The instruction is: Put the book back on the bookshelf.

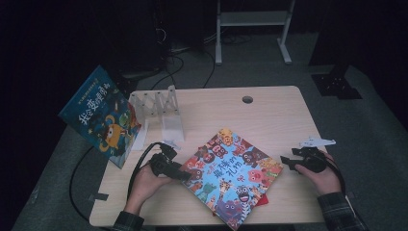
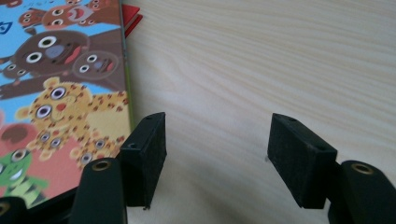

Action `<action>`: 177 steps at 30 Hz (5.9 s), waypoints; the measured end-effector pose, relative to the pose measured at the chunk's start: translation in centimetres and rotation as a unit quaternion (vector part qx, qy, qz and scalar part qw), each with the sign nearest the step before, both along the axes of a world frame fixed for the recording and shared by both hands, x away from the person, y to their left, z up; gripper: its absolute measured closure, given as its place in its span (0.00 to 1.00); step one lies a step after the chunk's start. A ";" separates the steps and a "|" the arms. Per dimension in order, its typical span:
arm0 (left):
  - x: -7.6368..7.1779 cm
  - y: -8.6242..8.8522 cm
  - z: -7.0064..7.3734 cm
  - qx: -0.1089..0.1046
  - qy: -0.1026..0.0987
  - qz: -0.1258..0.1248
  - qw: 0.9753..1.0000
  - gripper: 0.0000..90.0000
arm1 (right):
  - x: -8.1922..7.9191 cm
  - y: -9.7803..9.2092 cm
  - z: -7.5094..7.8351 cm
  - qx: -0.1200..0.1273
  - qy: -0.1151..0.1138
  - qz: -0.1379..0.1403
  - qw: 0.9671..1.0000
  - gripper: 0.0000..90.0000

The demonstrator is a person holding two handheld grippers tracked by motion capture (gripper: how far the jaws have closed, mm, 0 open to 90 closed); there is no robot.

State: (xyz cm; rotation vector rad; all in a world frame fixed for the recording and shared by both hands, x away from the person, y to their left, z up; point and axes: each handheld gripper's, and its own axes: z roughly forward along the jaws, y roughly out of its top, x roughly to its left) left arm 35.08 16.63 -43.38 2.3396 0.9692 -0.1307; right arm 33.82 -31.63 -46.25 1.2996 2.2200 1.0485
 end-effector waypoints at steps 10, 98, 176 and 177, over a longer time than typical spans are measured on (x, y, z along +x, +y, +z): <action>-0.1 0.1 0.0 -0.002 0.002 0.005 1.000 0.39 | -1.9 -0.8 0.0 0.007 -0.004 0.003 1.000 0.40; 0.1 0.8 0.1 -0.036 -0.016 0.039 0.998 0.21 | -1.9 6.0 0.3 0.033 0.028 0.184 0.982 0.76; 2.0 0.4 -2.4 -0.042 0.031 0.007 0.999 0.04 | -2.8 9.7 0.5 0.028 0.025 0.279 0.960 0.80; 2.0 0.3 -2.4 -0.038 0.028 0.009 0.999 0.01 | -2.8 9.7 0.5 0.029 0.026 0.279 0.959 0.80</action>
